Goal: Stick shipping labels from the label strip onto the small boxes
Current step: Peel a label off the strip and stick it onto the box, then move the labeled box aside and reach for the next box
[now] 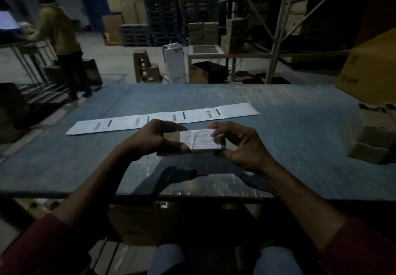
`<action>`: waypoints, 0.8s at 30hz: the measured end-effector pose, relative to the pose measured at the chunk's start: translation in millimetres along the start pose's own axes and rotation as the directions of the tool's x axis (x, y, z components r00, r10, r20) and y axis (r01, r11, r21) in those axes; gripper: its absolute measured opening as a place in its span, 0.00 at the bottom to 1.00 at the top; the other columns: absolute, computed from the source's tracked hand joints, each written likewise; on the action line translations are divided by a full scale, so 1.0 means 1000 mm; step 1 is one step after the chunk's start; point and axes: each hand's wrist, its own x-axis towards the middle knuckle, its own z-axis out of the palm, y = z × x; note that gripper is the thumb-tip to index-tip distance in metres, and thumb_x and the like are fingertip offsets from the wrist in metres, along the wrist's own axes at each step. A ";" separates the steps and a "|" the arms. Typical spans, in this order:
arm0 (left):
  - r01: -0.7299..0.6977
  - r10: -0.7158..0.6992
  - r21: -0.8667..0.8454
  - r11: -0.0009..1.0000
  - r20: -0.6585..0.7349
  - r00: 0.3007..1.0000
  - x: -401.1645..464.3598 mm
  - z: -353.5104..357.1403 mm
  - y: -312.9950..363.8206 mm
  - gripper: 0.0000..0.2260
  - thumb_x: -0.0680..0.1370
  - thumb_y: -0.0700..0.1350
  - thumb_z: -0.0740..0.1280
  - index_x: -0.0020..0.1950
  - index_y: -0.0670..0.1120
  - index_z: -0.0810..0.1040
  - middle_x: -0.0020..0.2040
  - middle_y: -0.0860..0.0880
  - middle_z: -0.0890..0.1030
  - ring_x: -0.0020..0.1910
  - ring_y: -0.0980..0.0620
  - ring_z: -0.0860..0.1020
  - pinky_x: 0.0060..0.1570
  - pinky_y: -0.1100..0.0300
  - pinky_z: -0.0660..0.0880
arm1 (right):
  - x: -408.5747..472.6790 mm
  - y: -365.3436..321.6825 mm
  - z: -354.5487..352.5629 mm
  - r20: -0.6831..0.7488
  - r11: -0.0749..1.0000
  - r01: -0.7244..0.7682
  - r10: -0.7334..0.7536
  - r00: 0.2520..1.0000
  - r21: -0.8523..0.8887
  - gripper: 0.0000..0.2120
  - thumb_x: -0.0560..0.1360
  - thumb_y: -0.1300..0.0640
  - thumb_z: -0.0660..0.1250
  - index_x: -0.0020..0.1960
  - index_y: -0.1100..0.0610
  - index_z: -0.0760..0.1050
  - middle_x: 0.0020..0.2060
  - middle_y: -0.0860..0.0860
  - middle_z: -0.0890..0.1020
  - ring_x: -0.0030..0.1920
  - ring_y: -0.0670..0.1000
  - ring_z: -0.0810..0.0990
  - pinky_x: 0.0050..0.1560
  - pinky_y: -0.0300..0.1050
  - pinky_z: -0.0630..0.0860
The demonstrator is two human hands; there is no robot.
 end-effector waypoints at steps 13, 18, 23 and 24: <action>0.008 -0.033 -0.041 0.999 -0.663 0.748 -0.123 -0.093 -0.156 0.28 0.61 0.53 0.79 0.61 0.67 0.82 0.58 0.49 0.84 0.55 0.43 0.84 0.61 0.40 0.80 | 0.036 0.006 0.095 0.008 0.968 -0.192 0.196 0.981 -0.163 0.25 0.74 0.59 0.79 0.68 0.45 0.80 0.69 0.41 0.79 0.68 0.42 0.77 0.68 0.44 0.74; 0.172 -0.030 0.168 0.971 -0.623 0.781 -0.117 -0.104 -0.162 0.29 0.58 0.63 0.76 0.60 0.71 0.81 0.63 0.43 0.80 0.64 0.36 0.79 0.68 0.42 0.74 | 0.035 0.000 0.098 0.007 0.942 -0.254 0.262 0.965 -0.219 0.16 0.76 0.60 0.76 0.61 0.46 0.83 0.63 0.44 0.81 0.60 0.43 0.80 0.61 0.46 0.80; 0.434 0.030 0.467 0.771 -0.707 0.706 -0.105 -0.088 -0.147 0.43 0.64 0.75 0.65 0.75 0.56 0.73 0.72 0.41 0.70 0.75 0.34 0.65 0.73 0.32 0.61 | 0.027 0.003 0.098 -0.046 0.927 -0.298 0.295 0.954 -0.227 0.13 0.76 0.60 0.76 0.58 0.47 0.85 0.59 0.43 0.83 0.58 0.40 0.80 0.50 0.22 0.72; 0.382 0.132 0.511 0.770 -0.713 0.688 -0.097 -0.076 -0.137 0.38 0.67 0.72 0.66 0.73 0.55 0.76 0.71 0.42 0.73 0.73 0.34 0.68 0.72 0.34 0.64 | 0.027 0.002 0.094 -0.049 0.926 -0.301 0.298 0.953 -0.229 0.12 0.75 0.59 0.76 0.56 0.47 0.85 0.59 0.44 0.84 0.60 0.42 0.81 0.52 0.27 0.75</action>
